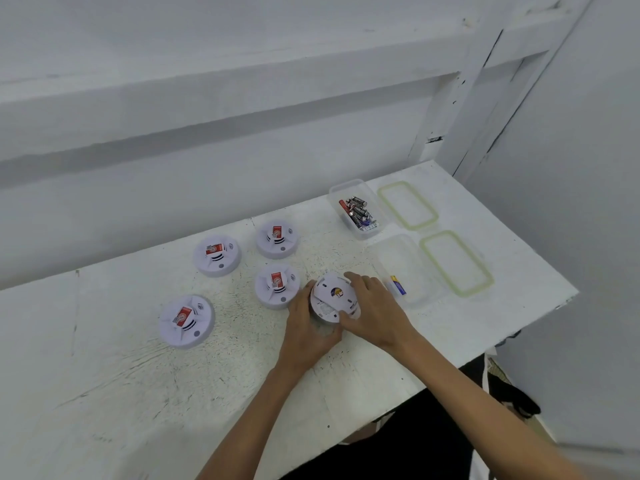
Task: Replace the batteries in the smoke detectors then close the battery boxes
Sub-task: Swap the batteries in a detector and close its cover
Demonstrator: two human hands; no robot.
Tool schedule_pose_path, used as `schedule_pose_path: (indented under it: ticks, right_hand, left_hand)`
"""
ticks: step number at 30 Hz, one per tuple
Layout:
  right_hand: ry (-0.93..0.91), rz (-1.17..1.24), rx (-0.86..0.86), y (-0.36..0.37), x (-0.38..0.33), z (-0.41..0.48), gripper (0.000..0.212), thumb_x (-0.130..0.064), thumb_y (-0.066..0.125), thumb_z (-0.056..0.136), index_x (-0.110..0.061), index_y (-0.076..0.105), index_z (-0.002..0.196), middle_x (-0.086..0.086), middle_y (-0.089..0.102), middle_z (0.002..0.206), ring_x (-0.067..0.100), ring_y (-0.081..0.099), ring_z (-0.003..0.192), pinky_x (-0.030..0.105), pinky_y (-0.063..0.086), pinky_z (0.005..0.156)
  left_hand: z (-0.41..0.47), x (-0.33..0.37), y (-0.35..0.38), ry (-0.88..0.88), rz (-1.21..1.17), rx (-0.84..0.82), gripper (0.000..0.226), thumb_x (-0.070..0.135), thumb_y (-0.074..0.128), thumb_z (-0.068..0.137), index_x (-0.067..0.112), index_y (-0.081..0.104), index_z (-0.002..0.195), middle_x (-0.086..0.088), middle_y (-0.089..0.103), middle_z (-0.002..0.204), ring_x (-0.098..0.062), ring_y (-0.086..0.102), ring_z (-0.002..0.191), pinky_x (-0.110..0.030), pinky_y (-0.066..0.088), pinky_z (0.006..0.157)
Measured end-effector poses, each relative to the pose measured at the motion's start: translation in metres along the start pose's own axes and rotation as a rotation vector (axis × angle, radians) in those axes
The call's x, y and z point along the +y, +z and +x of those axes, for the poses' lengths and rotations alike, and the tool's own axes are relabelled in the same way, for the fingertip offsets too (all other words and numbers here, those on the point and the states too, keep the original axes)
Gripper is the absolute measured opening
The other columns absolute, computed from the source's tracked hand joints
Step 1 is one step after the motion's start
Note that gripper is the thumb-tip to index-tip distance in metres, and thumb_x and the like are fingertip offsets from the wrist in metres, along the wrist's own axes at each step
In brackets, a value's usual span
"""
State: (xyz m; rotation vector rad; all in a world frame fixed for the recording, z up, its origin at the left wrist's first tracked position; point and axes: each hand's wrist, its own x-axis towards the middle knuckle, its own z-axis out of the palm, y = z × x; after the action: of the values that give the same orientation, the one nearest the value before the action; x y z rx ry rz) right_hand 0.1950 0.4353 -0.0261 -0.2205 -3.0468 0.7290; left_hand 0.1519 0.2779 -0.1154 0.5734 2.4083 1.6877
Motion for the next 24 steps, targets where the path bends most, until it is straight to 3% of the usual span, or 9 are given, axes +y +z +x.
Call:
schedule_pose_path:
  ticks: [5, 9, 16, 20, 24]
  right_hand:
    - [-0.013, 0.015, 0.002, -0.0005, -0.0002, -0.0031, 0.075, -0.035, 0.066, 0.084, -0.015, 0.035, 0.149, 0.002, 0.056, 0.134, 0.02, 0.045, 0.122, 0.021, 0.036, 0.087]
    - [-0.023, -0.056, -0.013, -0.0046, -0.0003, -0.0021, 0.072, -0.042, 0.065, 0.085, -0.019, 0.038, 0.148, -0.001, 0.057, 0.134, 0.019, 0.045, 0.125, 0.03, 0.047, 0.089]
    - [-0.064, -0.198, 0.005, -0.0053, 0.0026, -0.0052, 0.071, -0.045, 0.063, 0.08, -0.02, 0.045, 0.144, -0.003, 0.063, 0.125, 0.02, 0.05, 0.119, 0.035, 0.054, 0.079]
    - [-0.069, -0.173, 0.024, -0.0037, 0.0031, -0.0065, 0.07, -0.049, 0.063, 0.08, -0.019, 0.049, 0.141, -0.005, 0.058, 0.132, 0.017, 0.047, 0.122, 0.031, 0.052, 0.085]
    - [-0.007, -0.108, 0.041, -0.0006, 0.0056, -0.0059, 0.068, -0.058, 0.065, 0.08, -0.02, 0.053, 0.135, -0.006, 0.05, 0.135, 0.016, 0.045, 0.12, 0.027, 0.047, 0.085]
  left_hand:
    - [-0.0019, 0.0077, -0.0009, -0.047, -0.037, 0.058, 0.098, 0.049, 0.089, 0.068, 0.024, 0.035, 0.146, 0.008, 0.054, 0.138, -0.009, 0.055, 0.126, -0.033, 0.052, 0.101]
    - [-0.0004, 0.0048, 0.0013, -0.042, -0.033, 0.068, 0.099, 0.059, 0.086, 0.069, 0.019, 0.036, 0.145, -0.002, 0.054, 0.141, -0.02, 0.054, 0.131, -0.045, 0.053, 0.102]
    - [-0.0009, 0.0048, 0.0005, -0.07, -0.06, 0.053, 0.105, 0.056, 0.09, 0.063, 0.019, 0.036, 0.144, 0.001, 0.055, 0.137, -0.015, 0.056, 0.126, -0.038, 0.054, 0.101]
    - [-0.002, 0.0071, -0.0004, -0.063, -0.094, 0.057, 0.09, 0.044, 0.091, 0.064, 0.018, 0.043, 0.135, 0.004, 0.057, 0.129, -0.013, 0.059, 0.119, -0.035, 0.055, 0.095]
    - [-0.0012, 0.0097, -0.0016, -0.026, -0.082, 0.062, 0.09, 0.045, 0.092, 0.066, 0.017, 0.043, 0.135, 0.001, 0.055, 0.13, -0.015, 0.058, 0.119, -0.029, 0.055, 0.093]
